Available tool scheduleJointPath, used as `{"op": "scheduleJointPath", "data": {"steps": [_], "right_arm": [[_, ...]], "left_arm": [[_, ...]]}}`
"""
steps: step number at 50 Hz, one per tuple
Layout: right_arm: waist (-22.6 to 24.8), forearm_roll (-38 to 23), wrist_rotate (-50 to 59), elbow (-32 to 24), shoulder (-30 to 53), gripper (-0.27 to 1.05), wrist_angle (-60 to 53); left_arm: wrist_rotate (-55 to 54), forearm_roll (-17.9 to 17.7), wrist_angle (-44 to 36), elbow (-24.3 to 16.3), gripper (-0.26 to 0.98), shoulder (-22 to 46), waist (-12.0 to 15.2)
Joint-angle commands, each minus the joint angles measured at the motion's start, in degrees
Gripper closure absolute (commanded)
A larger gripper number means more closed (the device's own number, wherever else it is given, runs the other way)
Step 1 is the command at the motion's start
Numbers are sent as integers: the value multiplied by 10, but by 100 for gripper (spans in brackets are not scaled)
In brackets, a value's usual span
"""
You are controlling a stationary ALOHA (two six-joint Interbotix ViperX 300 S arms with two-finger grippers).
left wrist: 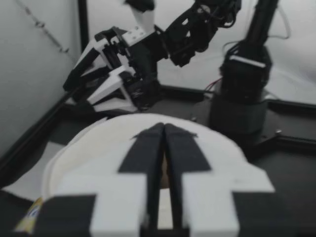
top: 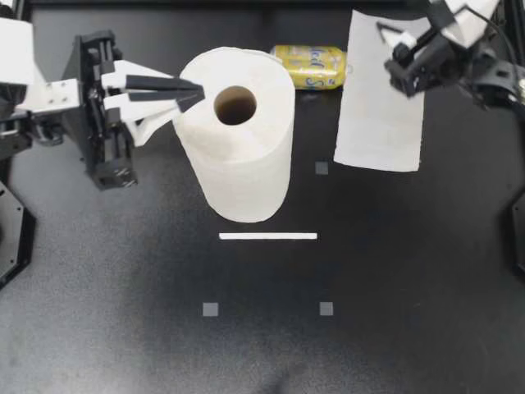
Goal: Pick up a piece of paper towel and place it on the spilled liquid.
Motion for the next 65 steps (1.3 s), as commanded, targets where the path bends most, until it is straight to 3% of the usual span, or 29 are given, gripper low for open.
{"op": "scheduleJointPath", "data": {"steps": [1, 18, 29, 37, 65], "right_arm": [[29, -1, 2, -9, -41, 8, -25], [153, -1, 10, -11, -183, 31, -219], [198, 1, 28, -11, -186, 47, -255], [221, 1, 33, -12, -197, 55, -255], [229, 0, 34, -24, -205, 55, -251]], "left_arm": [[2, 4, -3, -4, 58, -18, -13], [0, 7, 25, 7, 58, -53, -59], [-1, 6, 29, 4, 58, -53, -79], [-1, 7, 30, 4, 58, -53, -81], [0, 7, 23, 10, 58, -54, -81]]}}
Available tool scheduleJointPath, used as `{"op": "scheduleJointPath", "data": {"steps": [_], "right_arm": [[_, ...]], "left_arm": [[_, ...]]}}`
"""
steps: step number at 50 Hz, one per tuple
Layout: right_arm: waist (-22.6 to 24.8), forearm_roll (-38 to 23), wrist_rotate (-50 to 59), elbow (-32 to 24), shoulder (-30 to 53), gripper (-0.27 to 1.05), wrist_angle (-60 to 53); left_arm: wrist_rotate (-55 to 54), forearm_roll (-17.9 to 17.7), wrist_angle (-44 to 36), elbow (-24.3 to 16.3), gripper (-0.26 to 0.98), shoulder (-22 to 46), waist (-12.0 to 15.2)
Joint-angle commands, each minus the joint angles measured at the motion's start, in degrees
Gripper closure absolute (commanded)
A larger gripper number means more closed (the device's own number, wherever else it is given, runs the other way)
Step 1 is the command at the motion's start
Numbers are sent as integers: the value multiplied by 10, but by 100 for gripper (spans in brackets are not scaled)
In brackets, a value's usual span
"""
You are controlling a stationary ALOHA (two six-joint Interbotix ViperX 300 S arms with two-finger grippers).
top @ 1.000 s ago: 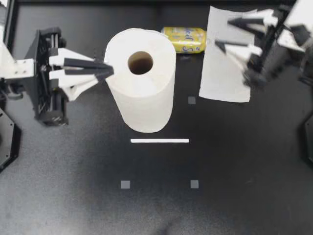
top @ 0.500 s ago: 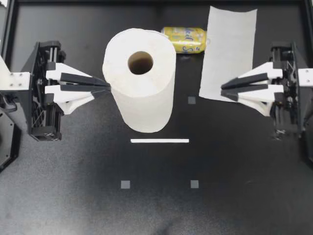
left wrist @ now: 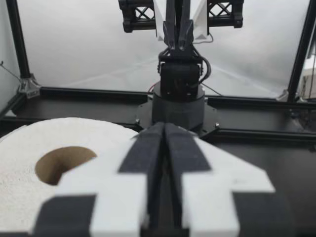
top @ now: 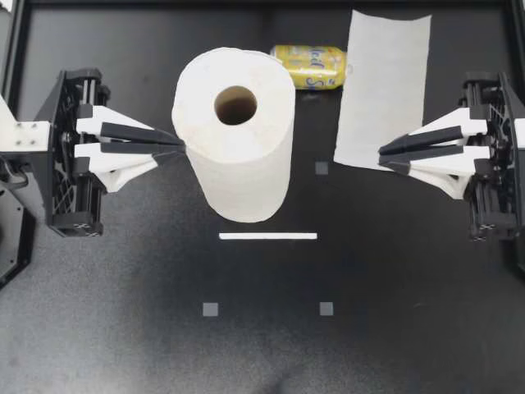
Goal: Pick up a piece of paper towel and place it on the spilled liquid.
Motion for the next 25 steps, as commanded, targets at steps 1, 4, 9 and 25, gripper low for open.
{"op": "scheduleJointPath", "data": {"steps": [1, 4, 9, 25], "right_arm": [[4, 0, 1, -18, 1, 55, 3], [4, 0, 1, -19, 1, 55, 3], [4, 0, 1, -20, 0, 55, 4], [4, 0, 1, -20, -1, 55, 7]], "left_arm": [[1, 1, -6, -6, 58, -4, -2], [1, 1, -7, -7, 58, -4, -2], [2, 1, -10, -5, 58, -4, -2], [6, 1, -25, 3, 58, -4, -3]]}}
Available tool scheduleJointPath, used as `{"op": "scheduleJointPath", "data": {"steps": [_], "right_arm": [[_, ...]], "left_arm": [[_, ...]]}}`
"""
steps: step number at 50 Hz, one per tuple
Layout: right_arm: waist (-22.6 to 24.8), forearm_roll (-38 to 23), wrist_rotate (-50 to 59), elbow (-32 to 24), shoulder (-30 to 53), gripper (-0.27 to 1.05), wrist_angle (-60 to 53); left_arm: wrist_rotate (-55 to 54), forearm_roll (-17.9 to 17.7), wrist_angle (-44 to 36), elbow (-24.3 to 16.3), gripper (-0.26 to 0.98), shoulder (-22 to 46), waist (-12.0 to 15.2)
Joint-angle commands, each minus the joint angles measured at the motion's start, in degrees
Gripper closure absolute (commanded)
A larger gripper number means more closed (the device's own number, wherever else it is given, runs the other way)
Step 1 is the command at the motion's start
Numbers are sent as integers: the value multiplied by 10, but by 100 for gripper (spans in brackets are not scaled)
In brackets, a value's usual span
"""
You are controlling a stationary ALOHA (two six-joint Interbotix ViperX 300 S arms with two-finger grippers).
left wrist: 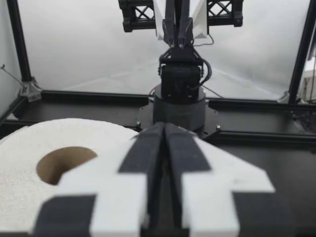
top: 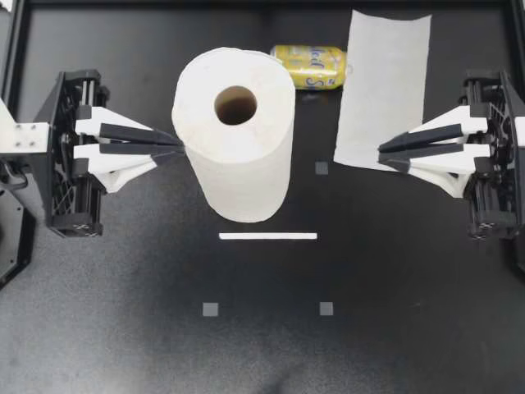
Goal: Pick up a piece of paper towel and place it on the spilled liquid.
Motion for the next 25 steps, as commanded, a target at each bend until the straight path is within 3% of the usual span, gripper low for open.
{"op": "scheduleJointPath", "data": {"steps": [1, 25], "right_arm": [[4, 0, 1, -17, -2, 55, 4], [4, 0, 1, -18, -7, 55, 12]], "left_arm": [[3, 1, -11, -4, 58, -4, -2], [10, 1, -56, 4, 58, -4, -2]]}}
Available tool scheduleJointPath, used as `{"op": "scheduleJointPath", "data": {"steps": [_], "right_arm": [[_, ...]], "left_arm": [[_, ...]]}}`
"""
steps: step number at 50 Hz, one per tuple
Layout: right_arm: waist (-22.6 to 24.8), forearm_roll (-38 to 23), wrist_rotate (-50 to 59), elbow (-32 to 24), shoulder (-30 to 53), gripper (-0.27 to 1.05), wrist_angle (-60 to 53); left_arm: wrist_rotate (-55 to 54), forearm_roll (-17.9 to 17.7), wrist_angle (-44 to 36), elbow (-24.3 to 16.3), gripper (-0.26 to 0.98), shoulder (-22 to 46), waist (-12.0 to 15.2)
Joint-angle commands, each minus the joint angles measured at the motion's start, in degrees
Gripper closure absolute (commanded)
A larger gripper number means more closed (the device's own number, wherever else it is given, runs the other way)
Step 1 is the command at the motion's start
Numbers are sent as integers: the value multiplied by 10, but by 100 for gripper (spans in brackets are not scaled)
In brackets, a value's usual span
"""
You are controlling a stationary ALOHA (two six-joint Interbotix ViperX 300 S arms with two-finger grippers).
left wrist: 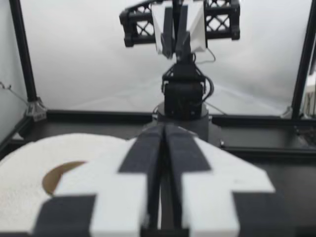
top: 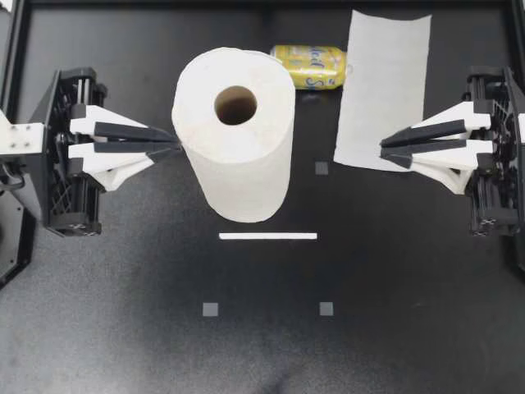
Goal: Pick up a piece of paper towel and place it on the spilled liquid.
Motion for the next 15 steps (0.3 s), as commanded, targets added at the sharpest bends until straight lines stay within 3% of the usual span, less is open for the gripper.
{"op": "scheduleJointPath", "data": {"steps": [1, 15], "right_arm": [[4, 0, 1, -17, -2, 55, 3], [3, 0, 1, -17, -2, 55, 3]], "left_arm": [[-1, 1, -9, -5, 58, -4, -2], [-2, 1, 7, -5, 58, -4, -2]]}}
